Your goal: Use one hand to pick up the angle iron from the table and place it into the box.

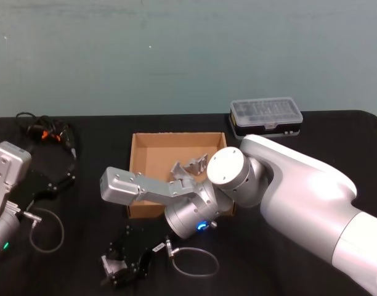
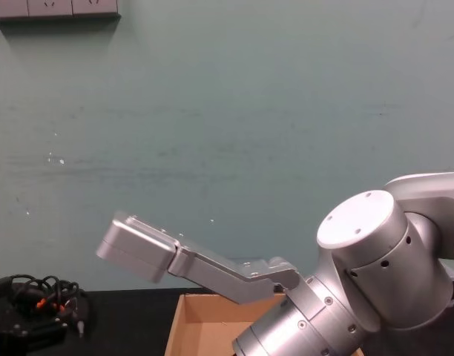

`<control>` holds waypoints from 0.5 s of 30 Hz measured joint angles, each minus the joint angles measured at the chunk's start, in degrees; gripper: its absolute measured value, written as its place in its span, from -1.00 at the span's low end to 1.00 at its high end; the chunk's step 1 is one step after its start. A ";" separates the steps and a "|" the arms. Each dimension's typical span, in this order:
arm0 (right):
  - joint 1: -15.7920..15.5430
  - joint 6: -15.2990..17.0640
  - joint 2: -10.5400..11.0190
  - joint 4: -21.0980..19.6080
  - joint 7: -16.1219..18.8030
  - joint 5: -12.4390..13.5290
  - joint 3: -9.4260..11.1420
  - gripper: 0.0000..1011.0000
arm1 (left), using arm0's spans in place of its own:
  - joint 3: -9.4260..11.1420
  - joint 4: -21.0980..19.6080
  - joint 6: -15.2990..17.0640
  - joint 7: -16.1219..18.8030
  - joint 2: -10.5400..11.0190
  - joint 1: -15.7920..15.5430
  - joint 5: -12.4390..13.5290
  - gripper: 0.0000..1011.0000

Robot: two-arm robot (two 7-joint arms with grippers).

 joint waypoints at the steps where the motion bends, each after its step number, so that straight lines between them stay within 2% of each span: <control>1: -0.14 -0.04 0.19 -0.34 -0.03 0.11 0.17 -0.05 | 0.00 0.00 0.00 0.00 0.00 0.00 0.00 0.98; 4: -0.95 -0.27 1.41 -1.93 -0.05 1.15 1.31 -0.05 | 0.00 0.00 0.00 0.00 0.00 0.00 0.00 0.98; 10: -3.30 0.10 5.80 -8.76 -0.51 5.55 4.89 -0.05 | 0.00 0.00 0.00 0.00 0.00 0.00 0.00 0.98; 11: -3.30 0.10 5.80 -8.76 -0.51 5.55 4.89 -0.05 | 0.00 0.00 0.00 0.00 0.00 0.00 0.00 0.98; 15: -5.33 0.73 9.07 -13.96 -2.76 8.82 7.79 -0.05 | 0.00 0.00 0.00 0.00 0.00 0.00 0.00 0.98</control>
